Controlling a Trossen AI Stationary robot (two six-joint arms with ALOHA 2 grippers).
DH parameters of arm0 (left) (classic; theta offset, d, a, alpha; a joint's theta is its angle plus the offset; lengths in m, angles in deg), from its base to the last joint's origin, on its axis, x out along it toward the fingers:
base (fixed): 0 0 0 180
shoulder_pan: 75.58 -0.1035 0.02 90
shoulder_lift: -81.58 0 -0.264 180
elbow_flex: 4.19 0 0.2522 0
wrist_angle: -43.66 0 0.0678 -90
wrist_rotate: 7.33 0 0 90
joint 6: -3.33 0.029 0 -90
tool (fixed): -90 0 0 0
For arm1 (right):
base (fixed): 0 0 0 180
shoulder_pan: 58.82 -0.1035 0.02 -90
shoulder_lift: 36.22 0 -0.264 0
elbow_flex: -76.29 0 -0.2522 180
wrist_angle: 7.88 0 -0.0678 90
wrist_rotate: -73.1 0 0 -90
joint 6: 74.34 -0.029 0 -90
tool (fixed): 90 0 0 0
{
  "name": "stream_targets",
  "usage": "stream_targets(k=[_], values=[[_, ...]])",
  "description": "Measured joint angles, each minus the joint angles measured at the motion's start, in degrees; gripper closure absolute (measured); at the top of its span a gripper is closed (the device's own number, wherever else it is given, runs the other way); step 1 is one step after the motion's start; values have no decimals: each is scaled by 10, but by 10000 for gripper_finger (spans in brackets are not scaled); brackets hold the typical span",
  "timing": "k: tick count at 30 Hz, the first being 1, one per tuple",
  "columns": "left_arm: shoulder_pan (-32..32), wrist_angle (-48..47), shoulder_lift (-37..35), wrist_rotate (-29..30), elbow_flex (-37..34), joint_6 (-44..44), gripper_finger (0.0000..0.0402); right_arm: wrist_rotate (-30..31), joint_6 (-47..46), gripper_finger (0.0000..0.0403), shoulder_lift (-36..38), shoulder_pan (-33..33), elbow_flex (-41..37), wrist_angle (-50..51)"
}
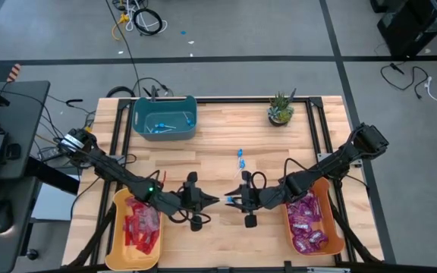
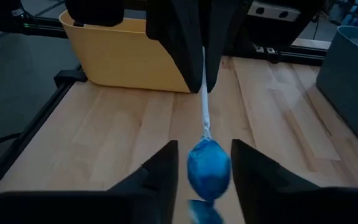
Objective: Sort candy
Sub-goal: Put the blue candy into the blue bin
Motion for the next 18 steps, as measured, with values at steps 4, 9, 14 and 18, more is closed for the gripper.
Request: stream_targets(k=[4, 9, 14, 18], values=[[0, 8, -2, 1, 0, 1, 399, 2, 0, 233, 12, 0, 0, 15], [0, -12, -22, 12, 0, -2, 400, 37, -26, 202, 70, -3, 0, 106], [1, -63, -83, 28, 6, 2, 400, 88, -86, 201, 145, -13, 0, 222], [-1, -173, -146, 90, 23, -19, 401, 107, -105, 210, 188, -22, 0, 259]])
